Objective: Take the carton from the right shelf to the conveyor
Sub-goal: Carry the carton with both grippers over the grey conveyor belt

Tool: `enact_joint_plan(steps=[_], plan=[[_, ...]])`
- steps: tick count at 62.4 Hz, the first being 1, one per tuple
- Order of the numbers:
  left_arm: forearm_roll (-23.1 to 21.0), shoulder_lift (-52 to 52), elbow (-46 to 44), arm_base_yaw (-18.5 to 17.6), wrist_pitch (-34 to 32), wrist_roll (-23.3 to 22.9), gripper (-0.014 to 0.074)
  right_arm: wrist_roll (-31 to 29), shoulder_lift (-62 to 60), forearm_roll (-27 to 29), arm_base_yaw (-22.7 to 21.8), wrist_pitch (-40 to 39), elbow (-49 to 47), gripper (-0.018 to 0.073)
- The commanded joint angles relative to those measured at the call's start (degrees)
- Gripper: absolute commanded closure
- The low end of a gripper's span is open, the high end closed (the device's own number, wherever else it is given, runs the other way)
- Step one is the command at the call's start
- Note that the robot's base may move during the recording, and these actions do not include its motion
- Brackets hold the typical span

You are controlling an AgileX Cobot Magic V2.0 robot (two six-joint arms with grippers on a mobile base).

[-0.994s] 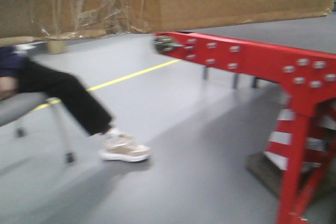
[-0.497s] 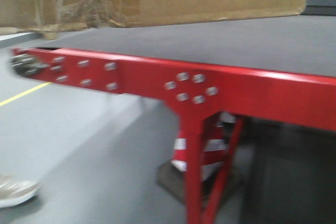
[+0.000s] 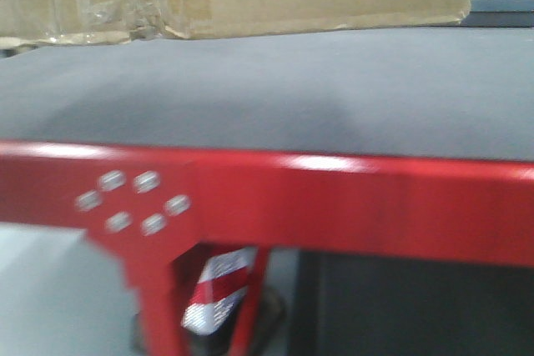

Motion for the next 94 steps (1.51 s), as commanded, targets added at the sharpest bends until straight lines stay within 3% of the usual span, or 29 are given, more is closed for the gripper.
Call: enact_joint_plan(steps=[1,15,94], plan=[[9.2,-0.37,-0.02,0.42,0.46,0.97,0.0612,-1.51,-1.37,-0.02,0.04,-1.4,-0.49,0.0627],[9.6,-0.37,-0.02,0.42,-1.95,0.97,0.0612,-1.51,-1.37,-0.07,0.04,-1.67,-0.49,0.0627],[9.6,-0.37,-0.02,0.42,-2.04,0.97,0.0612,-1.51,-1.37,-0.07,0.04,-1.89,-0.49,0.0627]])
